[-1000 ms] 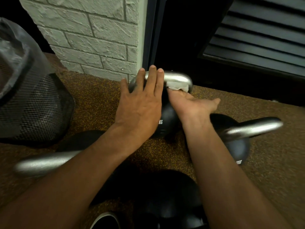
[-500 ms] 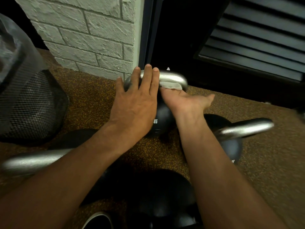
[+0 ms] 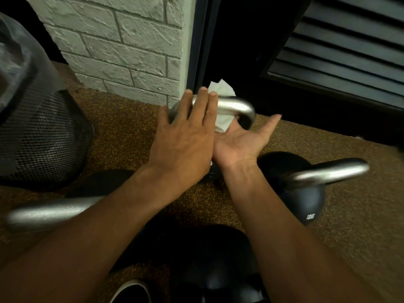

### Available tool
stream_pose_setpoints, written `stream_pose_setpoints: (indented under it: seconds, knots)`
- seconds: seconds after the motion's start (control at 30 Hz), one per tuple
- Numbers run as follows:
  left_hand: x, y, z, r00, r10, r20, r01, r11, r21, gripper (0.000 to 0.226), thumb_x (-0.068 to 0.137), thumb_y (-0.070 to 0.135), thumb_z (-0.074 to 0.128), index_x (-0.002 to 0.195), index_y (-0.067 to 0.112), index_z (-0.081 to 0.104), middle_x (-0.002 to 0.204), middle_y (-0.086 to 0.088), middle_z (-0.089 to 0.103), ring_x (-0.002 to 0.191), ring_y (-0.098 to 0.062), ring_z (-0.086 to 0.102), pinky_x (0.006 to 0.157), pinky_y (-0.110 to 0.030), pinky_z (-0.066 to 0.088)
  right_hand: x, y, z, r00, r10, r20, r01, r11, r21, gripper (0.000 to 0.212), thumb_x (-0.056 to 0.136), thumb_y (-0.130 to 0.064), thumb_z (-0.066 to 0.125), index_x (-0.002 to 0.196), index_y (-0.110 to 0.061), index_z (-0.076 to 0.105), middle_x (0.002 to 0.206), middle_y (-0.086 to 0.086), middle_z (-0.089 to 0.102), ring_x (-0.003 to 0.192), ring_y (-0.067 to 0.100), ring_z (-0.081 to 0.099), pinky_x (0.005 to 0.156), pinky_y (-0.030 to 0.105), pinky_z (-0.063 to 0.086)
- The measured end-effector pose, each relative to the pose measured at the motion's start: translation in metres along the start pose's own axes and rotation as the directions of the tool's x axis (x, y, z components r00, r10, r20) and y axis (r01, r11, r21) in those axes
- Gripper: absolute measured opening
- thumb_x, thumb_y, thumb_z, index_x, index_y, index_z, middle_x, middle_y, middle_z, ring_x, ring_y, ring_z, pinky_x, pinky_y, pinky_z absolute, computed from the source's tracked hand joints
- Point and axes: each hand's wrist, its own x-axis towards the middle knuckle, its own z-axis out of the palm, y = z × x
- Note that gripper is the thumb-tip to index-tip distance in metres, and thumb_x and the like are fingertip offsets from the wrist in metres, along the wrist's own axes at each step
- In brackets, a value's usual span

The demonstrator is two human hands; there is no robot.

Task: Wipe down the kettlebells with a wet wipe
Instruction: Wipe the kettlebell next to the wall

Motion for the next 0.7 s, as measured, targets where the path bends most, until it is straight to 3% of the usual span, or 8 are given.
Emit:
stream_pose_setpoints:
  seconds: [0.03,0.1,0.27,0.4,0.53,0.7]
  knots:
    - [0.000,0.000,0.001,1.000,0.003,0.001,-0.003,1.000,0.006,0.109,0.089,0.024,0.064,0.158,0.013,-0.020,0.169,-0.007,-0.016,0.157,-0.033,-0.009,0.124,-0.063,0.013,0.001,-0.001,0.001,0.998,0.031,0.060,-0.039,0.988,0.149,0.103,0.077,-0.091,0.041,0.133,-0.007,0.059,0.116,0.020,0.072,0.110,0.033,0.067,0.095,0.045,0.054]
    - [0.002,-0.003,0.000,1.000,-0.002,-0.005,0.002,1.000,-0.012,0.107,0.091,0.024,0.062,0.158,0.014,-0.020,0.170,-0.007,-0.016,0.157,-0.032,-0.009,0.124,-0.062,0.012,-0.001,0.001,0.000,0.992,0.071,0.102,-0.095,0.965,0.247,0.110,0.074,-0.090,0.049,0.139,-0.002,0.056,0.132,0.026,0.063,0.124,0.041,0.057,0.110,0.052,0.043]
    - [0.004,-0.008,0.000,1.000,0.011,-0.019,-0.012,0.999,-0.035,0.104,0.096,0.038,0.063,0.160,0.013,-0.015,0.170,-0.008,-0.010,0.158,-0.033,-0.003,0.123,-0.064,0.016,-0.015,-0.007,0.005,0.991,0.062,0.118,-0.096,0.948,0.302,0.111,0.075,-0.085,0.057,0.142,0.004,0.048,0.136,0.028,0.059,0.131,0.041,0.054,0.118,0.048,0.036]
    - [0.003,-0.009,-0.004,1.000,0.012,0.015,-0.011,0.999,-0.031,0.113,0.089,0.033,0.070,0.160,0.013,-0.014,0.170,-0.008,-0.010,0.158,-0.032,-0.004,0.122,-0.063,0.015,-0.028,-0.025,0.015,0.988,0.074,0.133,-0.098,0.978,0.185,0.120,0.078,-0.087,0.046,0.155,0.003,0.024,0.151,0.033,0.041,0.140,0.044,0.043,0.122,0.048,0.030]
    - [0.004,-0.011,-0.015,0.999,0.027,0.044,-0.024,0.998,-0.059,0.111,0.087,0.037,0.070,0.162,0.015,-0.009,0.171,-0.005,-0.005,0.158,-0.029,0.002,0.123,-0.062,0.016,-0.024,-0.036,0.017,0.980,0.147,0.133,-0.158,0.984,0.081,0.112,0.089,-0.081,0.033,0.152,0.011,0.026,0.146,0.037,0.045,0.139,0.045,0.044,0.123,0.048,0.026]
    - [0.017,-0.027,-0.042,1.000,0.021,-0.014,-0.025,0.929,-0.369,0.075,0.091,0.034,0.066,0.158,0.028,0.033,0.159,0.002,0.039,0.140,-0.021,0.044,0.112,-0.047,0.041,-0.020,-0.045,0.015,0.966,0.211,0.147,-0.201,0.976,-0.083,0.119,0.084,-0.088,0.024,0.151,0.011,0.029,0.144,0.037,0.048,0.141,0.045,0.041,0.124,0.056,0.016]
